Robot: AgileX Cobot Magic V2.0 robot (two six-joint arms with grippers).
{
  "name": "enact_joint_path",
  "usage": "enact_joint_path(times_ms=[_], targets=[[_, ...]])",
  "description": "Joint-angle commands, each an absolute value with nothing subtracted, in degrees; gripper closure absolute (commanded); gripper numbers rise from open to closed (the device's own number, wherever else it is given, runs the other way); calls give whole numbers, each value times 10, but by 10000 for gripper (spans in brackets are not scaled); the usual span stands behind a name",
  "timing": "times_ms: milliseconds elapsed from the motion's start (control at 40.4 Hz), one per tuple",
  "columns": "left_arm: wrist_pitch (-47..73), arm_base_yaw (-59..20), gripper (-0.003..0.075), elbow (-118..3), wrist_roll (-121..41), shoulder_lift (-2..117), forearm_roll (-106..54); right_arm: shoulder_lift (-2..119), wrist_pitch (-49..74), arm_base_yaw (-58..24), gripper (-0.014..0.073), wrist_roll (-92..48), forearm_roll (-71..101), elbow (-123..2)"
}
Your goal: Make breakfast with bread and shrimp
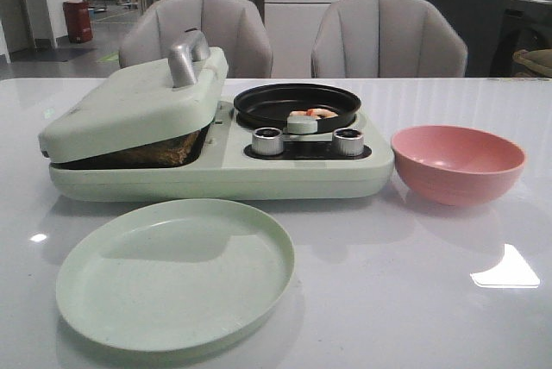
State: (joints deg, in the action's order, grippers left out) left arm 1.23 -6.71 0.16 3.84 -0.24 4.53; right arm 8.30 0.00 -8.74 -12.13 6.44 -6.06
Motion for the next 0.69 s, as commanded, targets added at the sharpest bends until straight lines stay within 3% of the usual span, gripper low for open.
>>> enact_joint_path(times_ms=[0,322,668], targets=[[-42,-67,621,20,43,-16,41,68,-58,-66,625,-53,-12,-41],[-42,-67,621,20,43,-16,41,-18,-46,-37,625,-9,-48,15],[-42,-67,621,20,43,-15,41,-17,-39,-37,625,-9,-48,15]])
